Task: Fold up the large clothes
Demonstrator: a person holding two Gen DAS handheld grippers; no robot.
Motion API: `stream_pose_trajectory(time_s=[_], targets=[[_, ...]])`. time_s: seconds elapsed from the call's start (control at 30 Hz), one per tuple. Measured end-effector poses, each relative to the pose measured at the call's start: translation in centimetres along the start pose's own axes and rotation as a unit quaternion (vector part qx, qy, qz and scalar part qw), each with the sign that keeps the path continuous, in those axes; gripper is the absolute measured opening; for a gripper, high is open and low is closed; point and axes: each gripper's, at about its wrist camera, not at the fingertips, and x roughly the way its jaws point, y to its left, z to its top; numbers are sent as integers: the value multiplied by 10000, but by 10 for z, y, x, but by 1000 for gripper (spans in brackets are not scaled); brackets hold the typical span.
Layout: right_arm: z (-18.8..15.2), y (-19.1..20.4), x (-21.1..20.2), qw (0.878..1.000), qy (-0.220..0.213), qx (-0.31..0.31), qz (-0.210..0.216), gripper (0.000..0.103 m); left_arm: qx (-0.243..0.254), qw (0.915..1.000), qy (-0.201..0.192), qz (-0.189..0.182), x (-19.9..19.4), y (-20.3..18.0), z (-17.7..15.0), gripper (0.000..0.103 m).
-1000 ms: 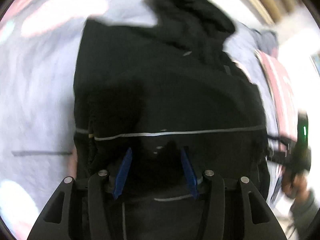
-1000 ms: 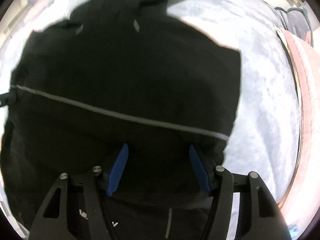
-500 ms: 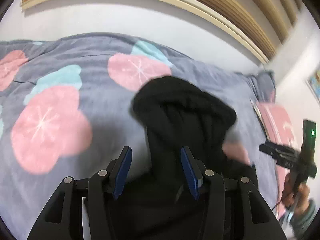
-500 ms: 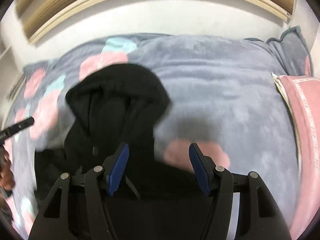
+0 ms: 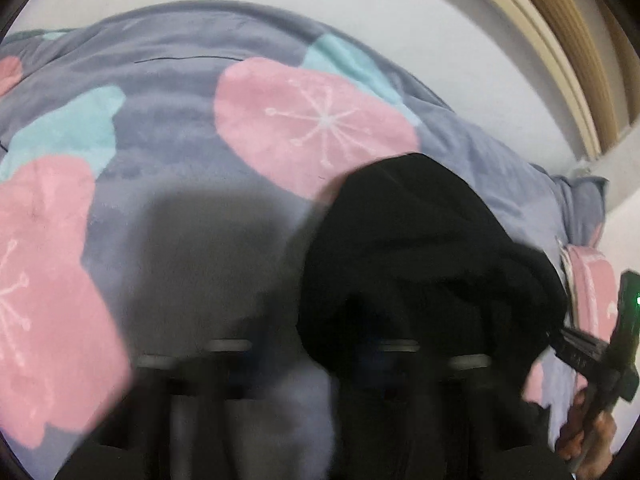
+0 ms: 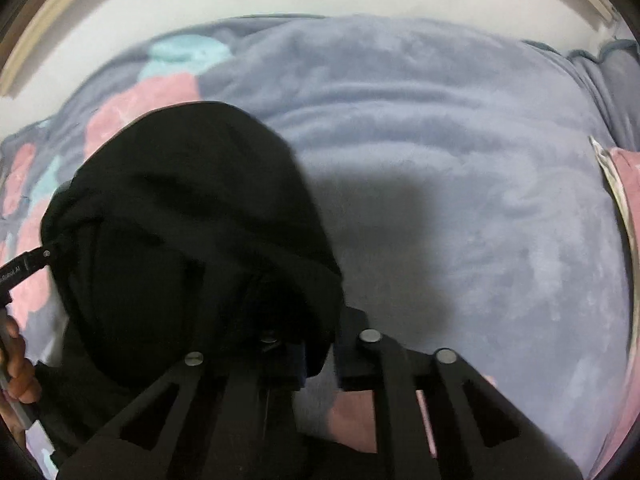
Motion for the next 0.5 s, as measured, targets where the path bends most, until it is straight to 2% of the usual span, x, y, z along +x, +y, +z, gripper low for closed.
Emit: stream_pose_trajectory(time_s=[0.03, 0.1, 0.13, 0.17, 0.23, 0.27, 0.3, 0.33, 0.37, 0.43, 0.5], targets=[[-1, -12, -13, 9991, -197, 206, 318, 8, -174, 9996, -67, -221, -6, 7, 2, 9], [-8, -32, -37, 9939, -561, 381, 865, 7, -516, 9912, -488, -1119, -46, 28, 0, 9], [-15, -35, -46, 9915, -713, 282, 1052, 7, -572, 9866, -548, -1424, -60, 35, -3, 10], [-22, -33, -47, 9918, -773, 124, 1013, 7, -573, 9822, -628, -1677, -73, 41, -11, 12], [-33, -24, -28, 9956, -554, -103, 744, 7, -476, 9871, -454, -1460, -67, 46, -23, 14], [-38, -23, -9, 9974, -319, -99, 646, 8, -460, 9920, -28, -1178, -42, 52, -29, 15], [-42, -25, 14, 9978, -17, 4, 665, 8, -536, 9934, 431, -914, -14, 60, -36, 15], [-46, -27, 31, 9970, 196, 81, 738, 8, -645, 9916, 699, -882, 7, 67, -41, 20], [-50, -27, 41, 9961, 328, 133, 809, 9, -705, 9896, 699, -1043, 15, 71, -45, 20], [-49, -28, 39, 9958, 342, 138, 843, 16, -620, 9893, 640, -1153, 8, 69, -42, 22], [-46, -30, 25, 9961, 342, 37, 813, 27, -486, 9901, 699, -1117, -5, 65, -39, 26]])
